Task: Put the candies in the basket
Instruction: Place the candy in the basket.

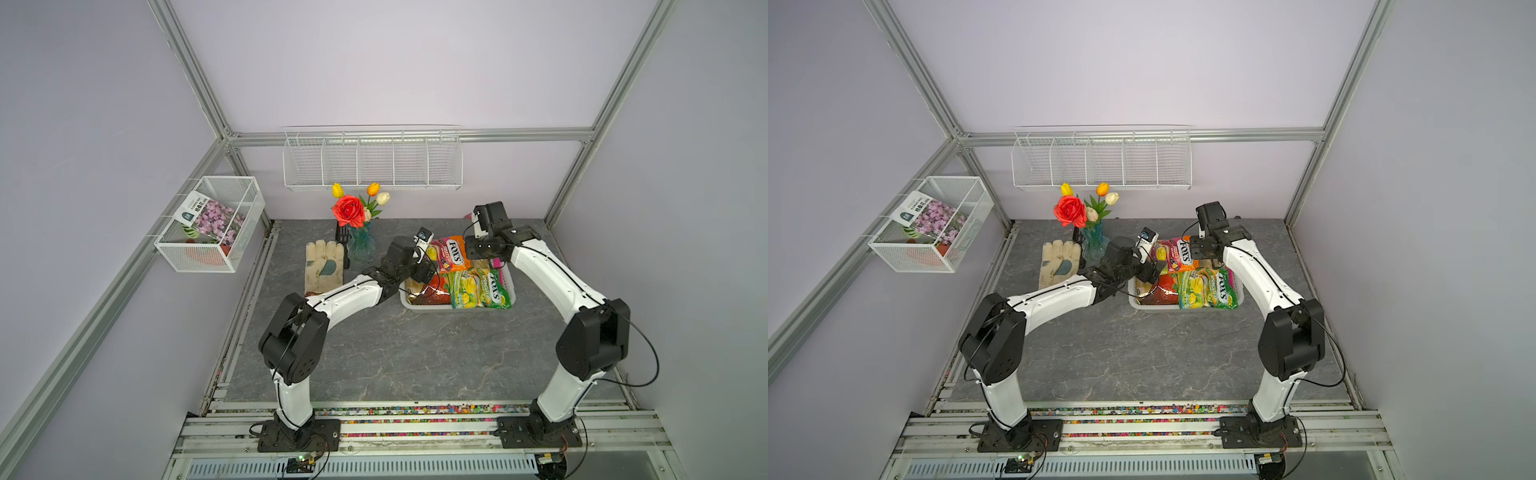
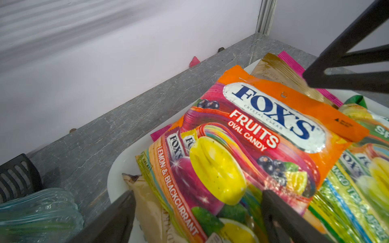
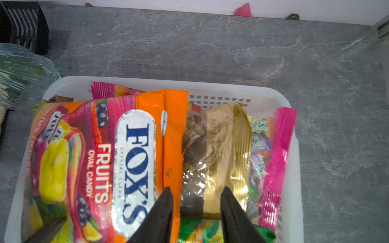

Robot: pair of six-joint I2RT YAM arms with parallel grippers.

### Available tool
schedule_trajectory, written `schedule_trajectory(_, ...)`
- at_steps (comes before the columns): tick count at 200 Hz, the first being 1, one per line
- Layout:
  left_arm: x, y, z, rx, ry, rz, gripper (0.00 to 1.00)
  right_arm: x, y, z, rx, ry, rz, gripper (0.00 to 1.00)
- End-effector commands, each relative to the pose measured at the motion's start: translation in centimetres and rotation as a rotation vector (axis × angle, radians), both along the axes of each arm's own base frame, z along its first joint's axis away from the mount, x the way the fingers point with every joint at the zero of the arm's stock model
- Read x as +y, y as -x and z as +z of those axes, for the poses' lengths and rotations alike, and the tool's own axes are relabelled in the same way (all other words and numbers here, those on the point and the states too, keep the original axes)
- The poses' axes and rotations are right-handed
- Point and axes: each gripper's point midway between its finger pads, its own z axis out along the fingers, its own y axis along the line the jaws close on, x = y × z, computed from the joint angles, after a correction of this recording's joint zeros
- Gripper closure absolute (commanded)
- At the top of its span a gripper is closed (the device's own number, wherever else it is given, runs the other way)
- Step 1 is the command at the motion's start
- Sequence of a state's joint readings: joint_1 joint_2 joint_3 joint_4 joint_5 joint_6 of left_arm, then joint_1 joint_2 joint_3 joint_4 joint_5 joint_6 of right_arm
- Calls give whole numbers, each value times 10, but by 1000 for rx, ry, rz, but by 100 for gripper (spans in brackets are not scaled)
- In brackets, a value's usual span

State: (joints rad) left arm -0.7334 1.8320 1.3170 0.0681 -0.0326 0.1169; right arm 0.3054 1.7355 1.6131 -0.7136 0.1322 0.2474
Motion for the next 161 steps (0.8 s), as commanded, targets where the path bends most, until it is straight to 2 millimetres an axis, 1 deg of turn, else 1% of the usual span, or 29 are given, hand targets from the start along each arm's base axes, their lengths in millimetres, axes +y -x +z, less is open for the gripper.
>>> schedule_trajectory(1,4,10,20,-24,6,-17,4,-18,18,20,-35,-50,-49,58)
schedule_trajectory(19,5,14,32,-23,36,-15,5,-28,34,19,-36,-90,-65,58)
schedule_trajectory(38,8,22,46,-25,74,-20,5,-43,50,16,-49,-108,-95,58)
schedule_trajectory(50,10,29,49,-15,91,-26,5,-55,60,15,-68,-113,-123,57)
schedule_trajectory(65,17,38,49,5,111,-16,4,-72,69,8,-77,-119,-165,55)
schedule_trajectory(74,23,42,46,25,120,4,4,-82,75,2,-66,-137,-193,54)
schedule_trajectory(87,34,46,39,59,120,50,4,-91,79,-9,-29,-183,-216,55)
schedule_trajectory(111,53,52,21,132,113,144,4,-98,82,-29,43,-205,-239,56)
schedule_trajectory(127,68,51,6,187,106,243,5,-99,76,-41,67,-209,-233,56)
schedule_trajectory(140,82,47,-7,233,99,357,6,-101,68,-48,85,-204,-230,58)
schedule_trajectory(148,86,45,-15,253,80,393,8,-103,62,-51,96,-197,-231,60)
schedule_trajectory(161,85,42,-23,272,57,408,13,-105,53,-57,112,-181,-230,61)
